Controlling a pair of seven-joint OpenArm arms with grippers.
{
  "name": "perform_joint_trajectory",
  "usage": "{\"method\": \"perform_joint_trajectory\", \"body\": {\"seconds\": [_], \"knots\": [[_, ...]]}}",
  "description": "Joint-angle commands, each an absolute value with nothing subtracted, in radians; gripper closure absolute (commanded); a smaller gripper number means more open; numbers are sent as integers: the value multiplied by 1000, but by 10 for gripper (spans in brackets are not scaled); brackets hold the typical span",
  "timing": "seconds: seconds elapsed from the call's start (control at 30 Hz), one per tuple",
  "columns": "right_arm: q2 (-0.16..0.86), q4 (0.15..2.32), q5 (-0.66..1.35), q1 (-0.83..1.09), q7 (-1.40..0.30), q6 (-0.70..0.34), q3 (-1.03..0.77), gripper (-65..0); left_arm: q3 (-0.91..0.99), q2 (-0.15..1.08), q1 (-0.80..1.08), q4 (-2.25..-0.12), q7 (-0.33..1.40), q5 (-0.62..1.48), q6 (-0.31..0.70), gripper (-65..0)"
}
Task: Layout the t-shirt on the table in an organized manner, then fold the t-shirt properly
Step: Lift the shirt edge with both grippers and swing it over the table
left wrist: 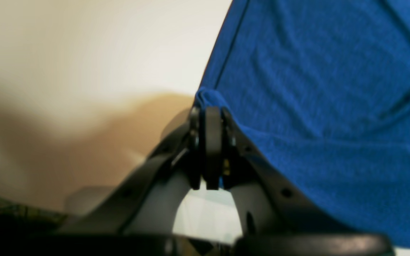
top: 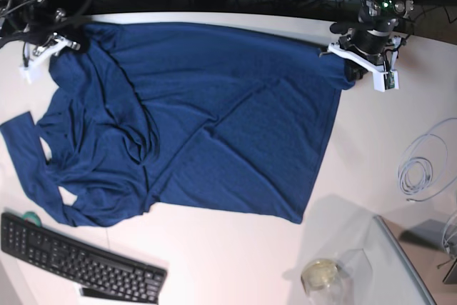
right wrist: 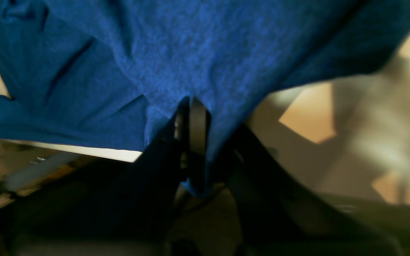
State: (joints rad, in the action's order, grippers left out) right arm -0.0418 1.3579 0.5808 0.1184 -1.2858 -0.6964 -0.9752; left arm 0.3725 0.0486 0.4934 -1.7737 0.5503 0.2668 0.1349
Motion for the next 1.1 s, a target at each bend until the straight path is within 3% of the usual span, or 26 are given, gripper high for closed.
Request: {"method": "perform_joint_trajectory", "body": {"seconds": [0.0,0.33,0.53,0.67,0.83,1.07], "knots": [[-33,1399,605,114,-1288,-698,-978,-3,378,51,501,-1805,530,275,139,0],[-48,1566,599,159,-1349,-698,-980,-3,369,51,530,-1839,530,277,139,0],[-18,1557,605,96,-1346,-691,-974,-5,366,51,401,-1845,619,269,139,0],[31,1526,598,-41,-1342,-601,-969,-5,355,51,236,-1833,733,269,139,0],[185,1274,598,-286,-1268,-473,-880,-5,237,77,-62,-1713,831,268,139,0],[407,806,601,-642,-955,-460,-538,-5,45,74,-499,-1303,782,269,39,0]]}}
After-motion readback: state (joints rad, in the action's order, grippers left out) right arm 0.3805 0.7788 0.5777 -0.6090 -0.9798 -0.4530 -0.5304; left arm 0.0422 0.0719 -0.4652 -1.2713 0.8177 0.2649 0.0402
